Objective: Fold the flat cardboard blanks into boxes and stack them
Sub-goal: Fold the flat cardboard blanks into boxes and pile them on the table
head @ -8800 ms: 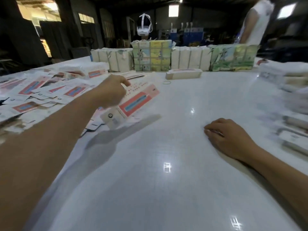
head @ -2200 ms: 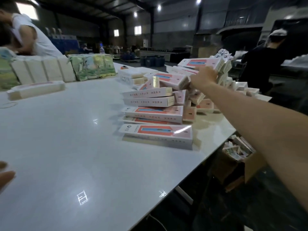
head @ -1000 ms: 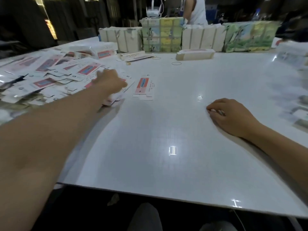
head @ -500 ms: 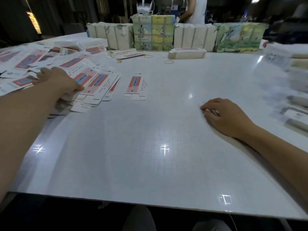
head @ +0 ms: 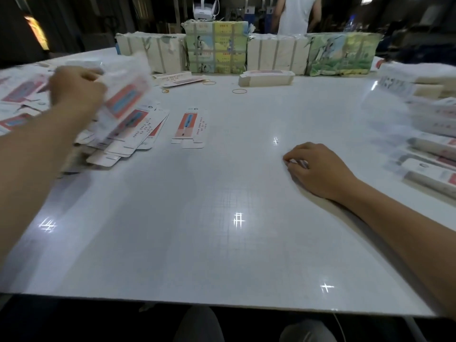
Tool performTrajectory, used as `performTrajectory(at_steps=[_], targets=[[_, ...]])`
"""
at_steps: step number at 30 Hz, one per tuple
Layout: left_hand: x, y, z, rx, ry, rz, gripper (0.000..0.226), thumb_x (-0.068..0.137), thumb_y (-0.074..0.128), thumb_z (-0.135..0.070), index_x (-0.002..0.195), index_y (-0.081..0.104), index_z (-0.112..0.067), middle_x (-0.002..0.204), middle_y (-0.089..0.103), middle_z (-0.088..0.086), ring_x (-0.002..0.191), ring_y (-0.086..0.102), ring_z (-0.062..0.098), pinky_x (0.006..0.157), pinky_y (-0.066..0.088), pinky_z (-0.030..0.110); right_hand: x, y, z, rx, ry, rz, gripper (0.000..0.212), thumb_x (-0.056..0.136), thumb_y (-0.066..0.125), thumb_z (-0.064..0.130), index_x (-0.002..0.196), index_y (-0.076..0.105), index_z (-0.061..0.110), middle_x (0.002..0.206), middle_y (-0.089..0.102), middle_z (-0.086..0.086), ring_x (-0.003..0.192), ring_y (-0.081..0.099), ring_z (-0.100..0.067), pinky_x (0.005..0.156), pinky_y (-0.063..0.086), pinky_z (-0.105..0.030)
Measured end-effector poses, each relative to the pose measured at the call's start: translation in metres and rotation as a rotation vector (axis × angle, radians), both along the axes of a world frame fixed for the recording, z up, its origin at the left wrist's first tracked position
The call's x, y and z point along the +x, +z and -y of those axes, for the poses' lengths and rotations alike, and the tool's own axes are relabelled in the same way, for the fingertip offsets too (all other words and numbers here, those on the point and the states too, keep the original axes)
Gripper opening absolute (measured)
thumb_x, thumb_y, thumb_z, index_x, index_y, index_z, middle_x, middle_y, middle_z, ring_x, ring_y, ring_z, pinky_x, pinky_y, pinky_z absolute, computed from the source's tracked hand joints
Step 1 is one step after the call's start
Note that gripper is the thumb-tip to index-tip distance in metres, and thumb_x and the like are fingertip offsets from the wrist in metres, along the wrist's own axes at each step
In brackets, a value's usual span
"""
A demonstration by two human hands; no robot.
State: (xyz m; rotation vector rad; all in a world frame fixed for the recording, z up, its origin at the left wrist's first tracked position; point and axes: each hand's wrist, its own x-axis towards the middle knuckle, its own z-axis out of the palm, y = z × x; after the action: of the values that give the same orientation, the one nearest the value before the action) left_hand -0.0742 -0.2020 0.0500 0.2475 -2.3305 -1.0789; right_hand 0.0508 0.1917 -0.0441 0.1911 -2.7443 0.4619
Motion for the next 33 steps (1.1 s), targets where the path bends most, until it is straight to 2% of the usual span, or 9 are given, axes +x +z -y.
performTrajectory(at_steps=[3,6,8,11,13,18,24,28,33], targets=[[0.026,0.005,-0.077,0.13,-0.463,0.114,0.008,0.086,0.066,-0.014,0.088,0.068,-0.022,0.082,0.065,-0.003,0.066,0.065,0.007,0.051,0.05,0.024,0.0,0.005,-0.001,-0.258,-0.066,-0.035,0.028,0.095,0.048,0.027,0.111,0.066,0.014,0.107,0.065,0.001,0.099,0.059,-0.021,0.077,0.044,-0.021],[0.048,-0.008,-0.139,-0.005,-0.811,0.413,0.011,0.085,0.066,-0.012,0.089,0.071,-0.022,0.076,0.072,-0.004,0.063,0.068,0.004,0.048,0.05,0.015,0.007,0.024,-0.008,-1.295,-0.184,0.022,0.03,0.096,0.046,0.045,0.092,0.065,0.022,0.08,0.068,0.002,0.071,0.062,-0.02,0.053,0.046,-0.024],[0.058,-0.02,-0.164,-0.079,-0.912,0.544,0.016,0.087,0.064,-0.014,0.086,0.072,-0.027,0.079,0.073,-0.009,0.072,0.07,0.006,0.054,0.053,0.017,0.012,0.029,-0.017,-1.545,-0.21,0.116,0.031,0.095,0.047,0.043,0.085,0.063,0.019,0.067,0.069,-0.002,0.064,0.065,-0.023,0.056,0.049,-0.028],[0.06,-0.038,-0.177,-0.104,-0.927,0.578,0.017,0.089,0.063,-0.018,0.09,0.071,-0.033,0.083,0.073,-0.012,0.076,0.07,0.007,0.062,0.052,0.02,0.013,0.028,-0.018,-1.441,-0.184,0.052,0.015,0.089,0.053,0.005,0.08,0.063,0.01,0.057,0.065,-0.004,0.052,0.065,-0.02,0.049,0.053,-0.026],[0.063,-0.043,-0.181,-0.266,-0.846,0.463,0.022,0.088,0.064,-0.032,0.109,0.068,-0.03,0.098,0.069,-0.011,0.079,0.066,0.008,0.062,0.048,0.018,0.012,0.026,-0.016,-1.32,-0.187,0.024,0.017,0.086,0.054,-0.001,0.076,0.063,0.009,0.059,0.061,-0.005,0.05,0.062,-0.017,0.051,0.052,-0.026],[0.091,-0.049,-0.213,-0.838,-0.866,0.163,0.105,0.054,0.047,-0.085,0.142,0.033,-0.029,0.128,0.044,-0.004,0.1,0.035,0.01,0.085,0.039,0.037,0.01,0.023,-0.005,-1.159,-0.131,0.02,0.014,0.087,0.058,0.006,0.077,0.065,0.014,0.077,0.061,-0.008,0.071,0.059,-0.024,0.066,0.047,-0.037],[0.098,-0.054,-0.222,-0.806,-0.735,0.073,0.077,0.064,0.06,-0.076,0.12,0.046,-0.025,0.099,0.053,-0.005,0.078,0.049,0.015,0.067,0.05,0.033,0.02,0.022,0.001,-0.948,-0.147,-0.144,0.031,0.096,0.051,0.022,0.126,0.053,0.029,0.107,0.059,0.004,0.084,0.064,-0.01,0.069,0.058,-0.033],[0.093,-0.054,-0.217,-0.718,-0.63,0.061,0.069,0.065,0.052,-0.08,0.106,0.051,-0.024,0.083,0.05,-0.006,0.071,0.051,0.016,0.06,0.048,0.03,0.026,0.018,0.006,-0.425,-0.055,-0.202,0.03,0.098,0.048,0.025,0.123,0.063,0.019,0.139,0.041,0.002,0.111,0.048,-0.006,0.097,0.039,-0.024],[0.098,-0.057,-0.222,-0.72,-0.563,0.065,0.068,0.059,0.048,-0.083,0.096,0.05,-0.025,0.078,0.049,-0.008,0.07,0.05,0.016,0.051,0.03,0.025,0.028,0.019,0.013,-0.423,-0.055,-0.131,0.025,0.095,0.051,0.022,0.111,0.07,0.018,0.14,0.042,0.004,0.124,0.041,-0.012,0.101,0.037,-0.029]])
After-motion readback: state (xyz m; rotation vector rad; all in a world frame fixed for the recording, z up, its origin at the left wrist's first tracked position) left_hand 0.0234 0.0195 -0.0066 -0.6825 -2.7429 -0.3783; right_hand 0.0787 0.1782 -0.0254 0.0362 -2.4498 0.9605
